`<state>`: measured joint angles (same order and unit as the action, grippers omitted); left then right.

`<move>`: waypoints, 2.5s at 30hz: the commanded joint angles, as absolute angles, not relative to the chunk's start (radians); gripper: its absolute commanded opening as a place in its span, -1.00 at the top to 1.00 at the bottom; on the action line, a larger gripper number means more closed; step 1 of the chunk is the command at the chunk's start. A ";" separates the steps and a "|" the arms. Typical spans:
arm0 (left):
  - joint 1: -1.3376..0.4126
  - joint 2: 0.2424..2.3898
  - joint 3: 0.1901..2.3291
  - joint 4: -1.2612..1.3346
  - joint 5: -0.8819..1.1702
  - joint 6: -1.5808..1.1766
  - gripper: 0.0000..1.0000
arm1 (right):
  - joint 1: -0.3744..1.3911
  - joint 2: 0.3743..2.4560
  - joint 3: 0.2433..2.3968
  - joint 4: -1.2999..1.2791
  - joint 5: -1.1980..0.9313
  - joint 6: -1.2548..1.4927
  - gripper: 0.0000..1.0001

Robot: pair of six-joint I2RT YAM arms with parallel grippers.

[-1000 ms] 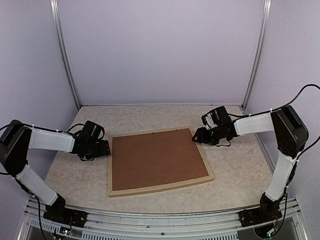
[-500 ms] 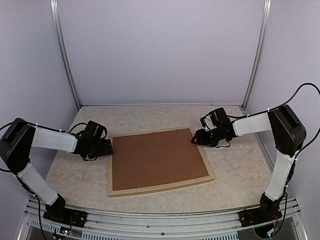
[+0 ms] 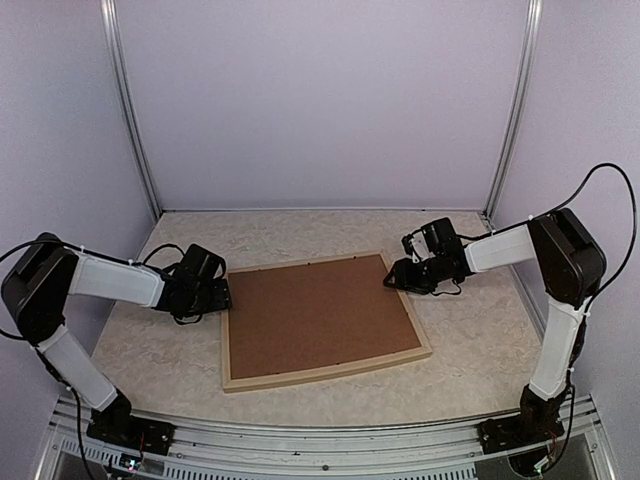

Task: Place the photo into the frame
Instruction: Press the fastener onto the backboard.

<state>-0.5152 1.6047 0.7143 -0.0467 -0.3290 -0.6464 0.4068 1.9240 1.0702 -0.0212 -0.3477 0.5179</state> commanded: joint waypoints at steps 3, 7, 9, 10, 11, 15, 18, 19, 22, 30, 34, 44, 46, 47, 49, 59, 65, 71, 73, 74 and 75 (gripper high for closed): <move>-0.654 1.735 0.778 -0.193 -0.178 -0.596 -0.51 | 0.448 2.003 1.049 -0.025 -0.447 0.532 -0.07; -0.682 1.778 0.800 -0.233 -0.202 -0.591 -0.51 | 0.449 2.006 1.046 -0.026 -0.443 0.532 -0.06; -0.696 1.799 0.818 -0.260 -0.221 -0.590 -0.51 | 0.449 2.007 1.047 -0.025 -0.445 0.532 -0.06; -0.705 1.817 0.829 -0.275 -0.237 -0.589 -0.51 | 0.450 2.007 1.048 -0.026 -0.444 0.532 -0.06; -0.712 1.827 0.840 -0.287 -0.254 -0.587 -0.51 | 0.451 2.006 1.048 -0.027 -0.443 0.531 -0.06; -0.747 1.874 0.886 -0.314 -0.318 -0.569 -0.52 | 0.454 2.006 1.052 -0.035 -0.435 0.525 -0.06; -0.781 1.906 0.923 -0.322 -0.364 -0.551 -0.53 | 0.456 2.008 1.054 -0.045 -0.430 0.520 -0.06; -0.788 1.916 0.934 -0.334 -0.378 -0.549 -0.54 | 0.456 2.007 1.055 -0.048 -0.426 0.519 -0.05; -0.788 1.919 0.935 -0.348 -0.408 -0.565 -0.55 | 0.455 2.001 1.056 -0.058 -0.415 0.510 -0.06; -0.742 1.737 0.875 -0.323 -0.396 -0.592 -0.65 | 0.454 1.979 1.071 -0.095 -0.398 0.487 -0.07; -0.714 1.627 0.832 -0.310 -0.392 -0.611 -0.84 | 0.454 1.946 1.069 -0.113 -0.378 0.473 -0.09; -0.563 1.477 0.743 -0.226 -0.206 -0.605 -0.91 | 0.394 1.859 1.100 -0.155 -0.373 0.430 -0.09; -0.550 1.495 0.743 -0.221 -0.193 -0.601 -0.87 | 0.378 1.867 1.116 -0.158 -0.388 0.424 -0.05; -0.545 1.503 0.740 -0.213 -0.182 -0.601 -0.84 | 0.369 1.872 1.121 -0.153 -0.399 0.425 -0.04; -0.533 1.519 0.736 -0.190 -0.150 -0.601 -0.77 | 0.353 1.885 1.134 -0.145 -0.423 0.426 0.02; -0.505 1.580 0.741 -0.134 -0.095 -0.591 -0.65 | 0.298 1.940 1.203 -0.151 -0.437 0.422 0.15; -0.500 1.588 0.737 -0.126 -0.093 -0.584 -0.64 | 0.299 1.983 1.249 -0.184 -0.388 0.396 0.17; -0.500 1.593 0.733 -0.124 -0.090 -0.581 -0.64 | 0.299 2.033 1.307 -0.212 -0.367 0.382 0.20; -0.499 1.589 0.733 -0.126 -0.093 -0.580 -0.64 | 0.300 2.043 1.311 -0.215 -0.369 0.377 0.20; -0.497 1.587 0.732 -0.126 -0.094 -0.580 -0.64 | 0.299 2.048 1.311 -0.216 -0.369 0.377 0.20; -0.497 1.585 0.732 -0.126 -0.094 -0.579 -0.64 | 0.300 2.053 1.313 -0.218 -0.371 0.375 0.20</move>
<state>-0.5053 1.5822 0.7406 -0.1440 -0.1005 -0.5953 0.3042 2.0216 1.2869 -0.1879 -0.3824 0.3965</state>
